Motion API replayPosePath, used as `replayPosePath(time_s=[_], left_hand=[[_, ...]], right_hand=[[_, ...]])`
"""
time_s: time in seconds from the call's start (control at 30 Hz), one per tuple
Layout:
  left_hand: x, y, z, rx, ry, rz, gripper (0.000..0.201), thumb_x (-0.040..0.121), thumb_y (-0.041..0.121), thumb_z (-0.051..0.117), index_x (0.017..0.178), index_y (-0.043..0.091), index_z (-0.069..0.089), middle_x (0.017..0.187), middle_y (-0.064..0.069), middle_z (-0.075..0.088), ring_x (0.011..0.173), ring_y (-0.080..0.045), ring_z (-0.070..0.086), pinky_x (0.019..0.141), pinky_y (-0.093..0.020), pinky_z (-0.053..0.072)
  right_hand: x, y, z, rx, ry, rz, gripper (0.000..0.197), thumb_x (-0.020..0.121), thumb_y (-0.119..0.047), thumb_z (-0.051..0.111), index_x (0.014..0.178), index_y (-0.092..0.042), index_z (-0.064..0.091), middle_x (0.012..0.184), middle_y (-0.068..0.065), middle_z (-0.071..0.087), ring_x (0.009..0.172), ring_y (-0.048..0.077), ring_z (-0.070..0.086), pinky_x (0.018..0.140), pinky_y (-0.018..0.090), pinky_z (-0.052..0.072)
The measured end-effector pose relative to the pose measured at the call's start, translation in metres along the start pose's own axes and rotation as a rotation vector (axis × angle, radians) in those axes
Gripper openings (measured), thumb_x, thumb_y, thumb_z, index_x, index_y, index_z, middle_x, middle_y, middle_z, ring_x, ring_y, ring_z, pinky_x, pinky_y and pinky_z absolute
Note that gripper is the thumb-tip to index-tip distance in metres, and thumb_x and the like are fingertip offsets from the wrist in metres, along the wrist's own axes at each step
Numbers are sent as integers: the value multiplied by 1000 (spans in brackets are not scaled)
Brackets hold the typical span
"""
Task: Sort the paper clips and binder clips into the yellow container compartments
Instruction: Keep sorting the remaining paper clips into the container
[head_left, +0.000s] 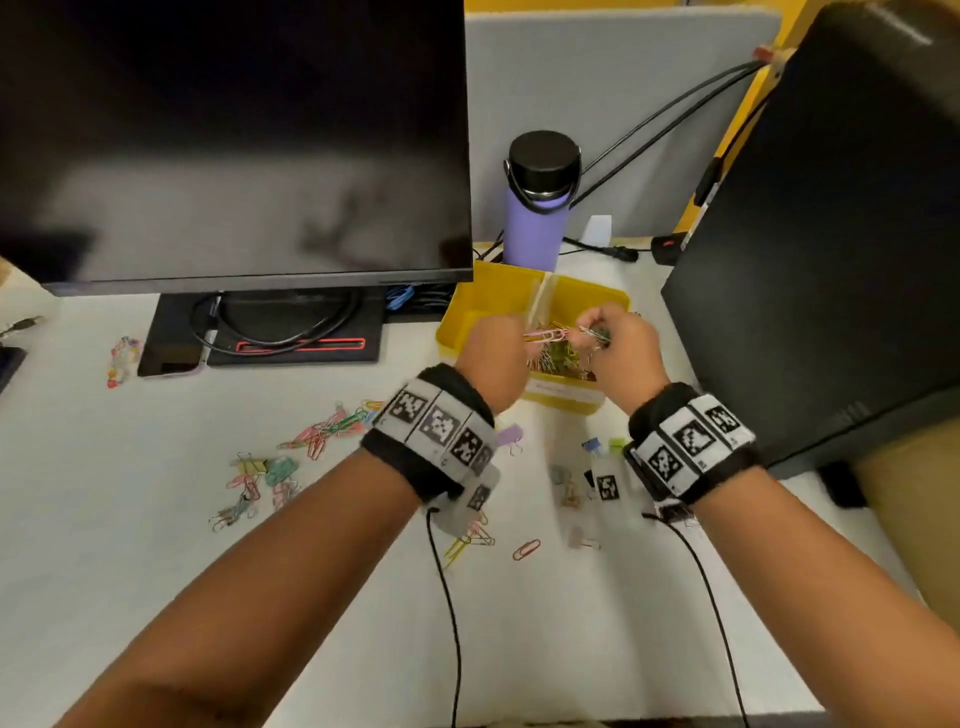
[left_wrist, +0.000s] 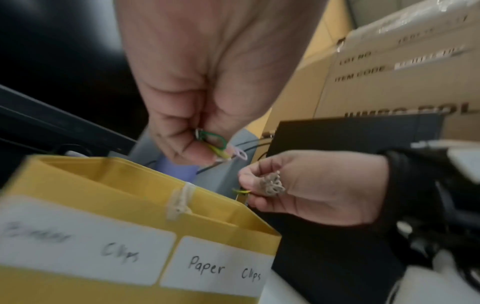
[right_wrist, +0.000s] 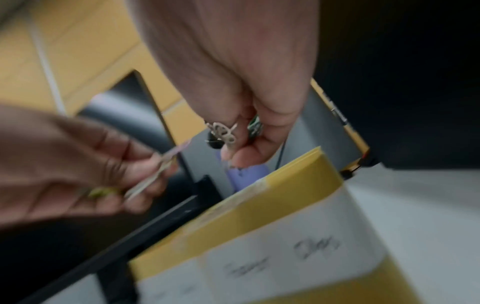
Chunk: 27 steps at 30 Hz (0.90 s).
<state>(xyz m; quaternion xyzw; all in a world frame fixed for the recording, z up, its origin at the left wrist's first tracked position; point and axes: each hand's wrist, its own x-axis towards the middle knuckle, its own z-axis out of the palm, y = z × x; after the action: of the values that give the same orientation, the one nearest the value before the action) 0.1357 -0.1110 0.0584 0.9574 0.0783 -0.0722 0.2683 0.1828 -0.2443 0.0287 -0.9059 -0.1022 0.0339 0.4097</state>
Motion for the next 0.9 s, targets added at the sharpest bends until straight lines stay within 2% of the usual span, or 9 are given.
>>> replayPosePath(time_s=[0.13,0.23,0.33,0.43,0.5,0.6,0.67,0.77,0.9], left_hand=[[47,27,27,58,-28,65,26,96,12,46,114,-2,58,118,-20,62,111,-33,57,92,-35,44],[55,24,36,99,-125,80,33,97,17,44,123,-2,52,124,-22,59,115,-34,54,94,-38,42],[28,8,24,-145,22,230,35,94,9,47,128,1,50,123,-20,59,115,-30,55,97,-32,40],[-15,-24,17,-160,214,356,19,89,11,57,104,3,66,98,-15,68,85,-20,59,76,-20,41],[-42,-51,25,-63,106,329,17,89,16,57,88,5,70,86,-12,69,71,-14,54,69,-21,41],[-80,-85,53,201,-203,269,28,91,27,47,92,9,69,99,-7,67,91,-20,61,82,-31,49],[-95,-99,68,310,-287,234,24,82,28,54,90,16,73,99,2,72,93,-10,68,79,-20,54],[-100,-116,82,356,-252,304,46,78,31,37,95,10,75,102,-2,74,90,-12,72,72,-21,57],[-110,-121,75,398,-193,263,49,77,33,35,101,10,70,108,-5,70,109,-21,62,81,-33,59]], right_hand=[[21,14,-2,-293,-276,86,39,84,-4,56,122,-6,48,120,18,60,112,34,54,85,29,42],[17,18,-7,-198,-265,37,56,83,-2,57,135,-8,37,128,19,55,116,33,53,100,38,44],[-11,19,-13,-83,-138,-95,40,81,1,61,120,-6,55,113,14,60,93,23,59,89,34,50],[-60,23,-7,-192,-264,-329,20,76,7,60,87,-8,68,89,10,67,75,19,55,72,31,47],[-91,29,7,-277,-510,-352,21,76,8,54,84,-7,68,89,10,67,80,20,54,72,28,42],[-124,38,36,-443,-751,-298,21,90,-5,47,106,-3,60,115,13,57,107,24,51,86,30,37],[-137,41,50,-479,-786,-274,21,94,-6,42,108,-1,56,119,16,51,108,27,52,84,32,38],[-144,42,63,-459,-765,-253,20,94,-2,38,104,0,55,115,20,53,105,30,54,78,34,42],[-144,45,70,-458,-737,-247,18,94,-3,40,104,0,55,118,20,51,111,30,49,85,36,45]])
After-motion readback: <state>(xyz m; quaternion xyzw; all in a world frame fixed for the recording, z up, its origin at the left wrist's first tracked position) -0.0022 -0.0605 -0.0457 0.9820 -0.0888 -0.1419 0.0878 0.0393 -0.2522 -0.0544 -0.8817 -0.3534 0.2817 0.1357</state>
